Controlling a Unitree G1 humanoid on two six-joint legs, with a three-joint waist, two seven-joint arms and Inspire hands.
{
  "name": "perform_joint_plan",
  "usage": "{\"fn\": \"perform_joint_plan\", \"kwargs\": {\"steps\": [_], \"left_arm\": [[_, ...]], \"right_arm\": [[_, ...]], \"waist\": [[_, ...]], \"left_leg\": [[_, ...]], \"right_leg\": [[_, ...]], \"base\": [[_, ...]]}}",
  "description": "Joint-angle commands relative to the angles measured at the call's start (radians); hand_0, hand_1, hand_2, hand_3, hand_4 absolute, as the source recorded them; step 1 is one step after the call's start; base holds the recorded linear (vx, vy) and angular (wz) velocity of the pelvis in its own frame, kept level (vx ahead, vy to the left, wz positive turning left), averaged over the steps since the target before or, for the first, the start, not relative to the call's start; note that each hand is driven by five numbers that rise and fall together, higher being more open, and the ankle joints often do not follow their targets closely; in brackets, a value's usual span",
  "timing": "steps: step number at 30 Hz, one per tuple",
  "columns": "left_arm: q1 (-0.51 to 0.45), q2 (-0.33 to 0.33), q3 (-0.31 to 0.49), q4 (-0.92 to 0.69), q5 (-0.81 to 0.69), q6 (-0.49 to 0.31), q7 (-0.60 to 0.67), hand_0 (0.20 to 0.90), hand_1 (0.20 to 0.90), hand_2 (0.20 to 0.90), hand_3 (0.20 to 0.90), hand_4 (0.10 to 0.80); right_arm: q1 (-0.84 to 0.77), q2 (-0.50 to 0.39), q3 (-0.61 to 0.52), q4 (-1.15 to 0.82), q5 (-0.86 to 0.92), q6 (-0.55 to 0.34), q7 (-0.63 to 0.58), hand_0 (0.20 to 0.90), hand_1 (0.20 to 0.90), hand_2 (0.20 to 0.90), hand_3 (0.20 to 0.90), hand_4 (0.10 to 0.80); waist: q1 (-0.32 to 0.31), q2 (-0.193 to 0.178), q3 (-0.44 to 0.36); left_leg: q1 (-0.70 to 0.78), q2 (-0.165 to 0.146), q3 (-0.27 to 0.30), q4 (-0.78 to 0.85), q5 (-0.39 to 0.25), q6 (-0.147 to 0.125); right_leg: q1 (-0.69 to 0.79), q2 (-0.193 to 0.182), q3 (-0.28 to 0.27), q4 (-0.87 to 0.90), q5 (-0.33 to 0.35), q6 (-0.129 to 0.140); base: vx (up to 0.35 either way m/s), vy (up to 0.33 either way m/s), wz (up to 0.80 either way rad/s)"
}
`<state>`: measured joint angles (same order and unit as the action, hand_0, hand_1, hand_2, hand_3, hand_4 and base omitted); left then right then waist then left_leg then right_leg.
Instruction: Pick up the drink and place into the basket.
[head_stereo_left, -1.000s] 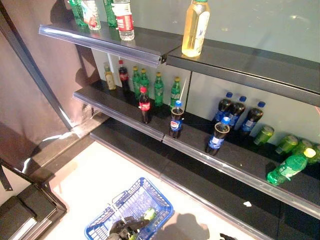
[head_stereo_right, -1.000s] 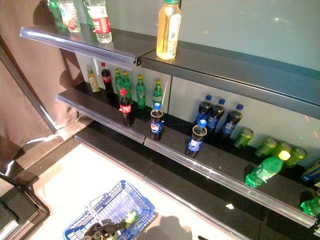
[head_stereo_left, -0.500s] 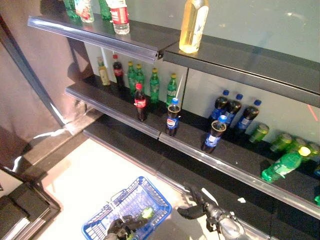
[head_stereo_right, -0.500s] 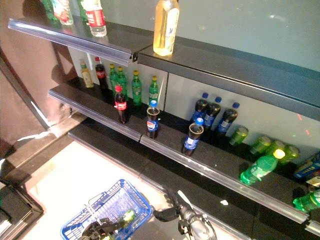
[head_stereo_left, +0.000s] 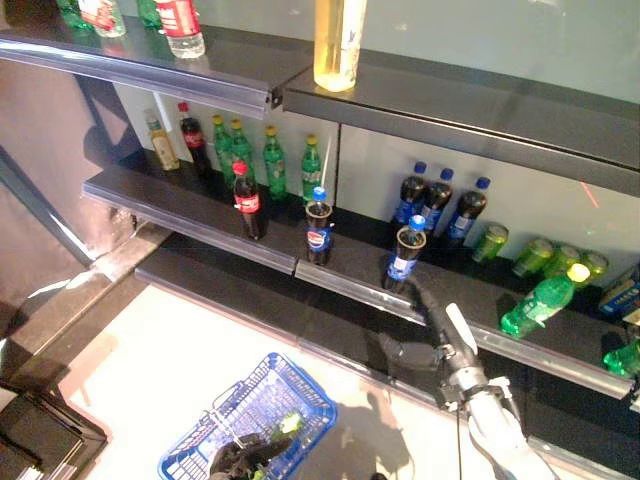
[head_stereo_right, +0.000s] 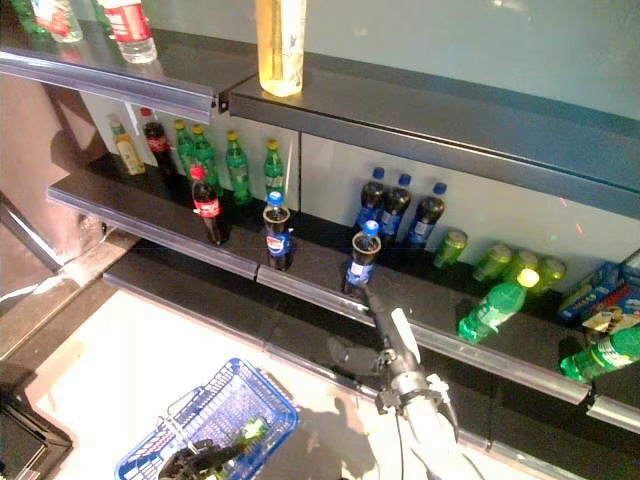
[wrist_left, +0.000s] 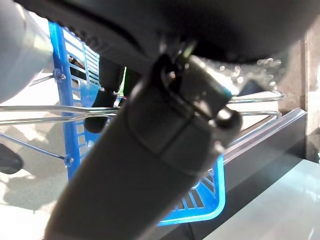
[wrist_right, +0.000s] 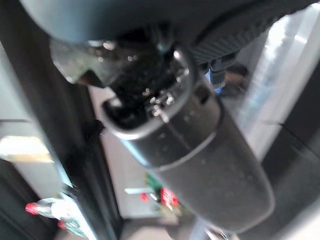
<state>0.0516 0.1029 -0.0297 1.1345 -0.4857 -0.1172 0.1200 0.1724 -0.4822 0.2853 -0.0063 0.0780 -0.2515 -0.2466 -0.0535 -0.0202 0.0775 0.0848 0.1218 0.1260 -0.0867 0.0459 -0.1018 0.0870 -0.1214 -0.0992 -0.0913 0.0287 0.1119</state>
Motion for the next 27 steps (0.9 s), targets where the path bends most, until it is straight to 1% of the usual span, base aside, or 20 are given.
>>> {"fn": "perform_joint_plan", "kwargs": {"steps": [1,2,4,6,7,10,12,14,17,20,23,26,27], "left_arm": [[0.066,0.073,-0.033,0.063,0.071,-0.047,0.013,0.300,0.300,0.300,0.200,0.100],[0.066,0.072,-0.036,0.060,0.074,-0.042,0.015,0.300,0.300,0.300,0.200,0.100],[0.064,0.071,-0.046,0.058,0.076,-0.040,0.020,0.300,0.300,0.300,0.200,0.100],[0.057,0.071,-0.061,0.059,0.065,-0.036,0.024,0.300,0.300,0.300,0.200,0.100],[0.057,0.071,-0.065,0.057,0.063,-0.035,0.025,0.300,0.300,0.300,0.200,0.100],[0.057,0.074,-0.081,0.055,0.060,-0.038,0.020,0.300,0.300,0.300,0.200,0.100],[0.048,0.080,-0.108,0.055,0.046,-0.041,0.018,0.300,0.300,0.300,0.200,0.100],[0.044,0.080,-0.119,0.049,0.038,-0.042,0.020,0.300,0.300,0.300,0.200,0.100],[0.027,0.084,-0.143,0.033,0.029,-0.044,0.021,0.300,0.300,0.300,0.200,0.100],[0.012,0.089,-0.160,0.017,0.016,-0.047,0.026,0.300,0.300,0.300,0.200,0.100],[-0.030,0.102,-0.182,-0.013,-0.033,-0.062,0.024,0.300,0.300,0.300,0.200,0.100],[-0.047,0.101,-0.194,-0.024,-0.055,-0.068,0.029,0.300,0.300,0.300,0.200,0.100],[-0.059,0.097,-0.206,-0.034,-0.066,-0.073,0.033,0.300,0.300,0.300,0.200,0.100]], "right_arm": [[-0.084,-0.024,-0.078,-0.217,0.122,-0.086,-0.025,0.900,0.900,0.900,0.900,0.800],[-0.097,-0.015,-0.079,-0.222,0.185,-0.084,-0.018,0.900,0.900,0.900,0.900,0.800],[-0.137,-0.002,-0.079,-0.222,0.214,-0.089,-0.025,0.900,0.900,0.900,0.900,0.800],[-0.183,-0.003,-0.066,-0.232,0.211,-0.089,-0.086,0.900,0.900,0.900,0.900,0.800],[-0.194,-0.004,-0.067,-0.235,0.225,-0.089,-0.097,0.900,0.900,0.900,0.900,0.800],[-0.229,-0.007,-0.071,-0.218,0.229,-0.096,-0.146,0.900,0.900,0.900,0.900,0.800],[-0.272,-0.007,-0.065,-0.184,0.209,-0.085,-0.212,0.900,0.900,0.900,0.900,0.800],[-0.288,0.002,-0.065,-0.165,0.216,-0.095,-0.232,0.900,0.900,0.900,0.900,0.800],[-0.321,0.019,-0.076,-0.131,0.195,-0.113,-0.291,0.900,0.900,0.900,0.900,0.800],[-0.355,0.033,-0.084,-0.102,0.175,-0.113,-0.353,0.900,0.900,0.900,0.900,0.800],[-0.439,0.050,-0.085,-0.071,0.155,-0.128,-0.429,0.900,0.900,0.900,0.900,0.800],[-0.480,0.057,-0.087,-0.054,0.140,-0.120,-0.461,0.900,0.900,0.900,0.900,0.800],[-0.517,0.062,-0.087,-0.037,0.114,-0.111,-0.499,0.900,0.900,0.900,0.900,0.800]], "waist": [[0.029,-0.008,-0.002],[0.032,-0.009,0.000],[0.038,-0.013,0.006],[0.049,-0.014,0.017],[0.054,-0.016,0.022],[0.068,-0.020,0.037],[0.083,-0.020,0.072],[0.086,-0.016,0.092],[0.089,-0.007,0.132],[0.091,0.001,0.167],[0.085,0.013,0.231],[0.082,0.020,0.260],[0.082,0.026,0.283]], "left_leg": [[0.019,0.029,-0.047,-0.001,-0.056,-0.001],[0.022,0.031,-0.046,-0.001,-0.055,-0.002],[0.023,0.036,-0.047,0.005,-0.051,-0.005],[0.018,0.042,-0.051,0.022,-0.046,-0.008],[0.012,0.042,-0.054,0.033,-0.047,-0.008],[-0.019,0.040,-0.071,0.084,-0.058,-0.009],[-0.072,0.037,-0.102,0.152,-0.065,-0.011],[-0.094,0.037,-0.112,0.172,-0.066,-0.011],[-0.130,0.028,-0.129,0.192,-0.062,-0.009],[-0.155,0.016,-0.143,0.201,-0.058,-0.008],[-0.194,0.003,-0.154,0.210,-0.049,-0.003],[-0.218,-0.004,-0.161,0.221,-0.045,-0.002],[-0.239,-0.012,-0.166,0.233,-0.043,-0.001]], "right_leg": [[-0.031,-0.076,-0.011,0.005,0.053,0.066],[-0.030,-0.076,-0.012,0.007,0.052,0.064],[-0.030,-0.075,-0.010,0.014,0.048,0.059],[-0.031,-0.074,-0.013,0.023,0.047,0.052],[-0.033,-0.073,-0.014,0.029,0.045,0.049],[-0.048,-0.072,-0.019,0.058,0.035,0.041],[-0.083,-0.073,-0.025,0.105,0.025,0.027],[-0.100,-0.073,-0.026,0.125,0.020,0.021],[-0.128,-0.074,-0.032,0.153,0.013,0.013],[-0.149,-0.077,-0.033,0.165,0.012,0.008],[-0.188,-0.078,-0.030,0.179,0.014,0.000],[-0.209,-0.079,-0.028,0.189,0.016,-0.005],[-0.225,-0.082,-0.027,0.199,0.015,-0.009]], "base": [[0.050,0.018,-0.04],[0.061,0.018,-0.05],[0.041,-0.002,-0.02],[0.045,0.003,0.00],[0.044,0.004,-0.01],[0.000,0.000,0.00],[0.000,0.000,0.00],[0.000,0.000,0.00],[-0.079,0.027,0.06],[-0.099,0.013,0.05],[-0.167,0.021,0.02],[-0.114,0.019,-0.03],[-0.104,0.022,-0.02]]}}
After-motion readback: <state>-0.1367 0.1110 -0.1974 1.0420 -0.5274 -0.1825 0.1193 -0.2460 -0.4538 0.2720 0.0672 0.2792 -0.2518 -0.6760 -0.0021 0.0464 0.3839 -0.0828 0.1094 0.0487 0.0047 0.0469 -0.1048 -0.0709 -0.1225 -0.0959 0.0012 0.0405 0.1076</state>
